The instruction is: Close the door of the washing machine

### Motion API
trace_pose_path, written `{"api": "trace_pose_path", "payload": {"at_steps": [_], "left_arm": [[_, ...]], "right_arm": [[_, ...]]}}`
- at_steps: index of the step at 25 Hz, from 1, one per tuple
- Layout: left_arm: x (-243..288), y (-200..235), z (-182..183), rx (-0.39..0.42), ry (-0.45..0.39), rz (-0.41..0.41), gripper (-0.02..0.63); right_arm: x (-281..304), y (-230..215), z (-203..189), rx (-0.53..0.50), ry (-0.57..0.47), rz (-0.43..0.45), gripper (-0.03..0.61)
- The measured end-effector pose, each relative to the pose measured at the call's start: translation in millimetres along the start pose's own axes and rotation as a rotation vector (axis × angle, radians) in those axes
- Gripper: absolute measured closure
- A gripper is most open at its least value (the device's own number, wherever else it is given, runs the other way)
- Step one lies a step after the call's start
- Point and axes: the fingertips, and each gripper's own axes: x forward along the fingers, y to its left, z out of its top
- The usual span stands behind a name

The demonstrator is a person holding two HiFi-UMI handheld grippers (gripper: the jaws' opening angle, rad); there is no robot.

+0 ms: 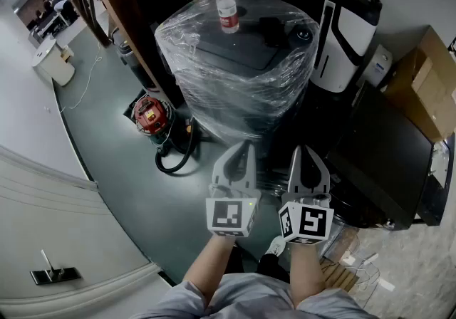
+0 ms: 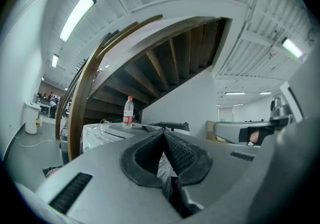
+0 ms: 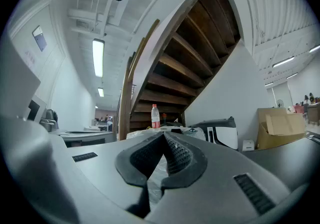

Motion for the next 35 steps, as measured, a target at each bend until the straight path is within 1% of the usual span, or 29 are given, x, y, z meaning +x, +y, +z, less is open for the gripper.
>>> {"api": "trace_pose_path", "payload": {"at_steps": [5,11,16,19,25,30,35], "left_arm": [[-1,2,1,0.003,-0.005,-0.002,0.612],[-5,7,-2,-0.001,0.012,0.004,0.612],[-8,10,1,-0.003,-0.007,0.000,0.612],[-10,14,2,0.000,-0.011,0.003,0.612],[-14,26,-4,0.003,0.001,0.015,0.612],[-15,35,-7,0.007,0.007,0.023,0.612],[-17,43,-10,0.010,0.016,0.029,0.612]], "right_arm": [[1,2,-1,-0.001,0.001,-0.001,0.580],[0,8,-3,0.005,0.002,0.002,0.580],[6,10,-10,0.003,0.023,0.007,0.578],[13,9,-22,0.000,0.049,0.017,0.578],[34,6,-65,-0.014,0.157,0.035,0.578],[52,8,-123,-0.019,0.288,0.065,0.577],[66,8,-178,0.009,0.395,0.060,0.577]]}}
